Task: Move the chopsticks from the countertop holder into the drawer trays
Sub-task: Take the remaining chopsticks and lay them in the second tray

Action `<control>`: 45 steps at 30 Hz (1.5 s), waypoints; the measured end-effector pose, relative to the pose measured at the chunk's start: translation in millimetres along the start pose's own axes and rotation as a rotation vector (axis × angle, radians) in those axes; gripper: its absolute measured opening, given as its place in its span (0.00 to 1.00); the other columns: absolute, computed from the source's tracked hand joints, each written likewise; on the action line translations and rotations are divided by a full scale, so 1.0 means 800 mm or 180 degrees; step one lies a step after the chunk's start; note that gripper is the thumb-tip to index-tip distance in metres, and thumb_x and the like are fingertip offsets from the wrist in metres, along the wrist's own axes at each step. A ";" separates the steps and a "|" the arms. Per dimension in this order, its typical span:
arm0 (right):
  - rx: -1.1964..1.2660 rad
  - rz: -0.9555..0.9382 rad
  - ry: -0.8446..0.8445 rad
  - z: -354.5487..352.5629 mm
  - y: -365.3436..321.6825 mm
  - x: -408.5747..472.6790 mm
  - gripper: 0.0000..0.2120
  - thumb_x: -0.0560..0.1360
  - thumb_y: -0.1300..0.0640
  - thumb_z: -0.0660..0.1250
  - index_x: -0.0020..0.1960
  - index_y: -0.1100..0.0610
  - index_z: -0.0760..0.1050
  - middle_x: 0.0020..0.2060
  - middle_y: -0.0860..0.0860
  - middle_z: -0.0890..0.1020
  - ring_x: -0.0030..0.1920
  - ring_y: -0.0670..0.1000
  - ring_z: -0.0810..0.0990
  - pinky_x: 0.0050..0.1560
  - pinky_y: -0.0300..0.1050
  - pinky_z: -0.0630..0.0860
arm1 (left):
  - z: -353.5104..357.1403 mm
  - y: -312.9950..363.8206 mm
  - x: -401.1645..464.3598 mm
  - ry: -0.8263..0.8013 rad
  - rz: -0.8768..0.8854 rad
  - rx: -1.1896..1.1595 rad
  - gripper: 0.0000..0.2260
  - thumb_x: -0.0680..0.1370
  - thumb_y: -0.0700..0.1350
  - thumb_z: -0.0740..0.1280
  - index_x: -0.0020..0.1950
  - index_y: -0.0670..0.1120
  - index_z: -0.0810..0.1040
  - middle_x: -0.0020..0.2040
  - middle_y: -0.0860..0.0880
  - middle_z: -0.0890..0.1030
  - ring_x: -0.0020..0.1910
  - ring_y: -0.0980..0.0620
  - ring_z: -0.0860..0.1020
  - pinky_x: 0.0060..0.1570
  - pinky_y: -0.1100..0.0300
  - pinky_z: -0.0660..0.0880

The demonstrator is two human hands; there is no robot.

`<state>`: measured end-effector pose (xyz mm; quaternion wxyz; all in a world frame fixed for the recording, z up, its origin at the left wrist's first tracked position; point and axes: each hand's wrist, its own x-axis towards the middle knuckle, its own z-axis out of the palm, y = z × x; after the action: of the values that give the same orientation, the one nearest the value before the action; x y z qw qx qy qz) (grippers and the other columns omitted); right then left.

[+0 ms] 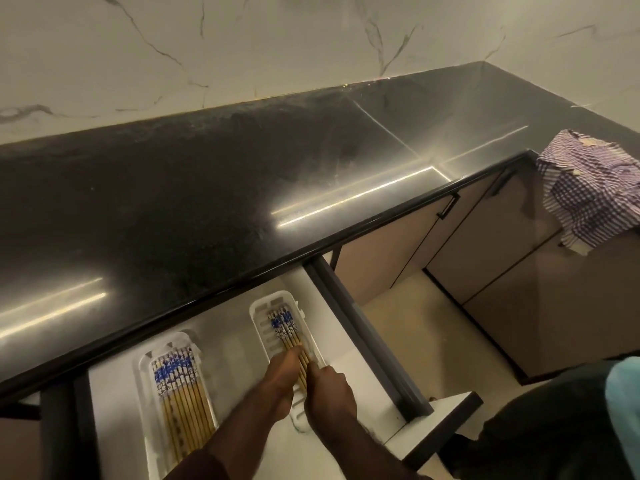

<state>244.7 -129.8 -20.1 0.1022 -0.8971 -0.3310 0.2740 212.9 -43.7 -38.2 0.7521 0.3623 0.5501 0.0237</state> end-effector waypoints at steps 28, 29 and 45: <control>0.0454 -0.1244 0.1326 -0.212 -0.122 -0.175 0.08 0.74 0.58 0.63 0.54 0.53 0.74 0.50 0.54 0.81 0.47 0.56 0.77 0.42 0.44 0.69 | -0.060 0.095 -0.321 0.0617 0.2258 0.0315 0.07 0.80 0.43 0.65 0.46 0.46 0.81 0.47 0.44 0.83 0.44 0.51 0.78 0.45 0.56 0.75; 0.0468 -0.1352 0.1362 -0.216 -0.139 -0.183 0.08 0.75 0.57 0.63 0.54 0.53 0.74 0.48 0.53 0.81 0.46 0.55 0.76 0.41 0.44 0.68 | -0.072 0.100 -0.335 0.0701 0.2349 0.0289 0.06 0.80 0.43 0.65 0.46 0.47 0.81 0.47 0.45 0.83 0.44 0.51 0.78 0.47 0.55 0.76; 0.0535 -0.2475 0.1127 -0.112 -0.435 -0.236 0.15 0.77 0.53 0.68 0.62 0.54 0.74 0.47 0.51 0.82 0.44 0.48 0.80 0.42 0.40 0.72 | -0.397 0.142 -0.411 0.1468 0.2800 -0.0238 0.06 0.79 0.42 0.66 0.54 0.46 0.81 0.53 0.45 0.83 0.52 0.49 0.81 0.48 0.59 0.77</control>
<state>-11.2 11.9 261.4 0.3257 -0.7274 -0.5982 0.0830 -143.7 61.5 251.1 0.5420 0.5181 0.4959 0.4381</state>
